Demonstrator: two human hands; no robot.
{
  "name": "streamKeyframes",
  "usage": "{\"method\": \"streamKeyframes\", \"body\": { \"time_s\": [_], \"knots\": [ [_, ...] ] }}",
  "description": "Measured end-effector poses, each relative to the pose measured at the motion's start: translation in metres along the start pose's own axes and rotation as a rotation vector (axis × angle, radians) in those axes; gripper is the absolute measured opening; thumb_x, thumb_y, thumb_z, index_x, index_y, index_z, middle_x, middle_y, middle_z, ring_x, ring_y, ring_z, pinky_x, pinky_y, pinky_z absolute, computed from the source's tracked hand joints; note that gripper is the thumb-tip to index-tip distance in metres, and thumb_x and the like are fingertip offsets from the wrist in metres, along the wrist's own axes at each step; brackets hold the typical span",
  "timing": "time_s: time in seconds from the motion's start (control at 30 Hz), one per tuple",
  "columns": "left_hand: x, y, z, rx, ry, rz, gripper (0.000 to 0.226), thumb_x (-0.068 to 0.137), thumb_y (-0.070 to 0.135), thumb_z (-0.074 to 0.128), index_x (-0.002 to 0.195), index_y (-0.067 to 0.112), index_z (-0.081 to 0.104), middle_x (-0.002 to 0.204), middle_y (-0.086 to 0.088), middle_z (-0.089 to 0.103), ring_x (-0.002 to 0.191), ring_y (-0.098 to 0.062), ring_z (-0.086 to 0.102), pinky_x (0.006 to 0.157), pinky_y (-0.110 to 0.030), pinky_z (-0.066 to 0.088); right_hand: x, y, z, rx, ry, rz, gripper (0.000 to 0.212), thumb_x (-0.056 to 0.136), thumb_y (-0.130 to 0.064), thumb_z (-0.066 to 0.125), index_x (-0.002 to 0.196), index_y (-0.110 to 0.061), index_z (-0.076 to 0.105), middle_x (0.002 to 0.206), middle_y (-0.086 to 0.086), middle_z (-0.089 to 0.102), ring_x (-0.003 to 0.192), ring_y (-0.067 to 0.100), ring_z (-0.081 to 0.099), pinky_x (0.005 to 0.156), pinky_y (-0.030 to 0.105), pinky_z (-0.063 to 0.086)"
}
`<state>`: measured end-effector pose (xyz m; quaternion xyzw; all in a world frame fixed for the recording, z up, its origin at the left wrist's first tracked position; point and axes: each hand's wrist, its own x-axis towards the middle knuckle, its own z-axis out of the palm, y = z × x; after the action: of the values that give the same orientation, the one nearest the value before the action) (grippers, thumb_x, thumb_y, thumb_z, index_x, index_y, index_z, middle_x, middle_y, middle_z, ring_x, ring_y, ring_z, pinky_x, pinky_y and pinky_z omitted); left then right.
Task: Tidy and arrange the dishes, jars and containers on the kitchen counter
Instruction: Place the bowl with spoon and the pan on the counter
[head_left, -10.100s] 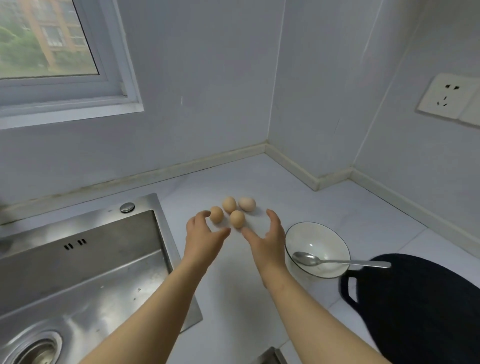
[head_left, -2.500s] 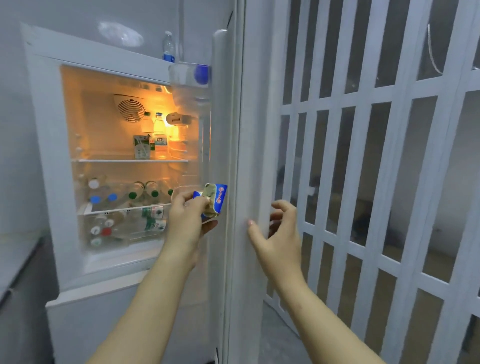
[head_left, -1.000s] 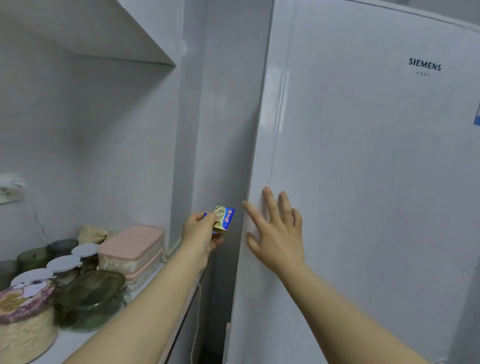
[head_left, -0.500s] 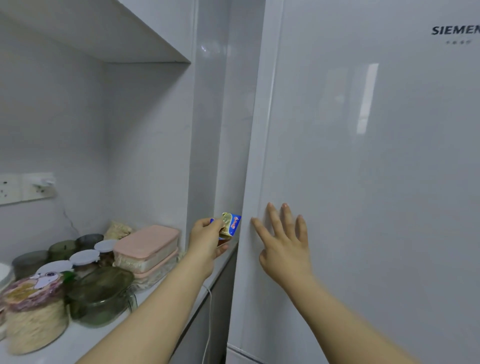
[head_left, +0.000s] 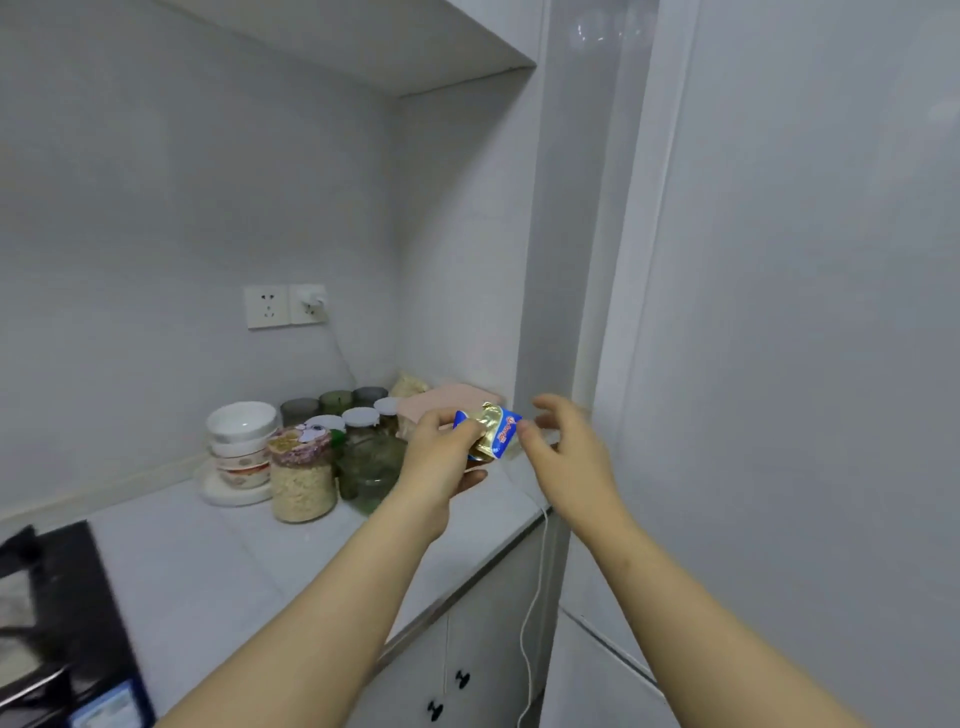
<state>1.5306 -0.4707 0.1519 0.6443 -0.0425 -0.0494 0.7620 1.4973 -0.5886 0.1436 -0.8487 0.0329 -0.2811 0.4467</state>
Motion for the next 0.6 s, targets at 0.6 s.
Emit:
{"method": "streamKeyframes", "body": {
  "time_s": [0.6],
  "knots": [
    [-0.153, 0.024, -0.282, 0.018, 0.747, 0.052, 0.020, 0.092, 0.011, 0.054, 0.111, 0.016, 0.050, 0.091, 0.001, 0.059, 0.072, -0.012, 0.058, 0.067, -0.025, 0.050, -0.131, -0.188, 0.226, 0.497, -0.842, 0.120, 0.015, 0.090, -0.008, 0.052, 0.087, -0.023, 0.056, 0.074, 0.003, 0.063, 0.059, 0.014, 0.056, 0.057, 0.023, 0.047]
  ]
}}
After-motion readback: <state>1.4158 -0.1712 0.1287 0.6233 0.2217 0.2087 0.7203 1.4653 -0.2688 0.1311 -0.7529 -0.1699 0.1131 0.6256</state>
